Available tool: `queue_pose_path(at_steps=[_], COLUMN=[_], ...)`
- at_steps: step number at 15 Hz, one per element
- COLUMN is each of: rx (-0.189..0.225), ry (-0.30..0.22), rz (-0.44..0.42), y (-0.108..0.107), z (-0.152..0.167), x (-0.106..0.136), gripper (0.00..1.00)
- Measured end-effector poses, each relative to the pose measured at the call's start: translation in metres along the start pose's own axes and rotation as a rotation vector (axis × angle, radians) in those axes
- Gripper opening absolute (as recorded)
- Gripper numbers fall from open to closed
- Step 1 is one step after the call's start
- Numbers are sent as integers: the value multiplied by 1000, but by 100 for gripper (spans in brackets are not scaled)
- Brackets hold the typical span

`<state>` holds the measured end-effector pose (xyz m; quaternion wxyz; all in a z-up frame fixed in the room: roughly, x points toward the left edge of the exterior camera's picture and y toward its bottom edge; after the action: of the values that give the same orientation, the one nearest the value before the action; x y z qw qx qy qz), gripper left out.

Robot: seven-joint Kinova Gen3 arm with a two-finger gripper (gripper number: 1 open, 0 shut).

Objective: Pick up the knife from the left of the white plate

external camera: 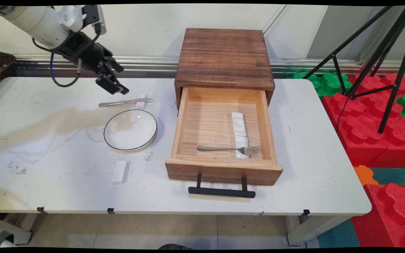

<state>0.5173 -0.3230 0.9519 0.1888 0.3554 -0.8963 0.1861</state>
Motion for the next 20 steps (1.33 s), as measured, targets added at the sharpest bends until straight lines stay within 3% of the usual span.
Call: queue_pose_path(at_steps=[7,14,20], rx=[30,-11,-39], ry=[-66,-133,-176], rz=[82,155,155], y=[-47,-81,-102], z=[4,20,43], x=[-18,-26,-26], gripper=[100,100,100])
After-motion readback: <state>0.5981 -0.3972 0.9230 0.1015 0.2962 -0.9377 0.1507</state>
